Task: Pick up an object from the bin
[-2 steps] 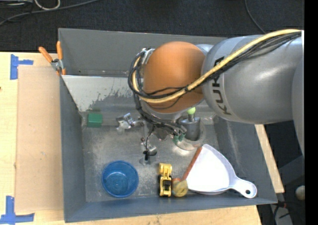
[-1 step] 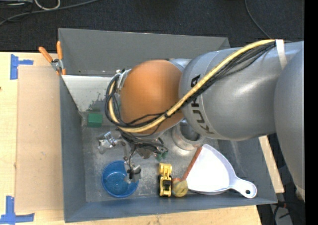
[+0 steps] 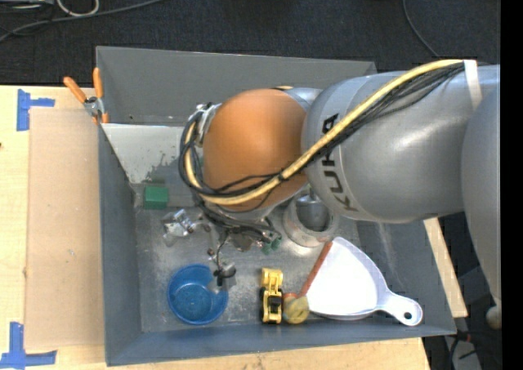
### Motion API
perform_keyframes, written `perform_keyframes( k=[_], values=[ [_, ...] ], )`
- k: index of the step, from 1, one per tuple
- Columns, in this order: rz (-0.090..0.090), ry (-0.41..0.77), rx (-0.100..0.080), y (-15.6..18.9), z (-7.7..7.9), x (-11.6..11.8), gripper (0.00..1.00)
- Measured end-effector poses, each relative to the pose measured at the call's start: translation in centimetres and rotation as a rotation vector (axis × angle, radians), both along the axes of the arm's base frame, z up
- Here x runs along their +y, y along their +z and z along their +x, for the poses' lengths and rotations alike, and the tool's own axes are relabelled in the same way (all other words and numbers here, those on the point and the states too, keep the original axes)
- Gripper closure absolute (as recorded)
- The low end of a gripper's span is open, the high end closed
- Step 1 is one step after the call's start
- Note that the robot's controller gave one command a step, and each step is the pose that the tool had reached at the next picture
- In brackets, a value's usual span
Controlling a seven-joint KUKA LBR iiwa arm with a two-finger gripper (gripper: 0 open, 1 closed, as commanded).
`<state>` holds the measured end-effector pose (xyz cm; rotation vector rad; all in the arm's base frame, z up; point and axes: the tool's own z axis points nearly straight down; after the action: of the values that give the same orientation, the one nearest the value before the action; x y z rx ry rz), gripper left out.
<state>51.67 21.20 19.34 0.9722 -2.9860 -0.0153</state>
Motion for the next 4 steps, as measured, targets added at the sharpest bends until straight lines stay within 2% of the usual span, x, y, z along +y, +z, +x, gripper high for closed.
perform_keyframes(
  k=[1, 2, 3, 4],
  values=[
    [0.002, 0.277, -0.002, 4.3, -1.9, -0.6, 0.0],
    [0.0, 0.336, -0.007, -1.5, -0.2, -2.5, 0.0],
    [-0.001, 0.364, -0.002, -4.3, 0.0, -3.3, 0.0],
    [0.0, 0.515, -0.001, -3.6, -2.2, -5.5, 0.0]
  ],
)
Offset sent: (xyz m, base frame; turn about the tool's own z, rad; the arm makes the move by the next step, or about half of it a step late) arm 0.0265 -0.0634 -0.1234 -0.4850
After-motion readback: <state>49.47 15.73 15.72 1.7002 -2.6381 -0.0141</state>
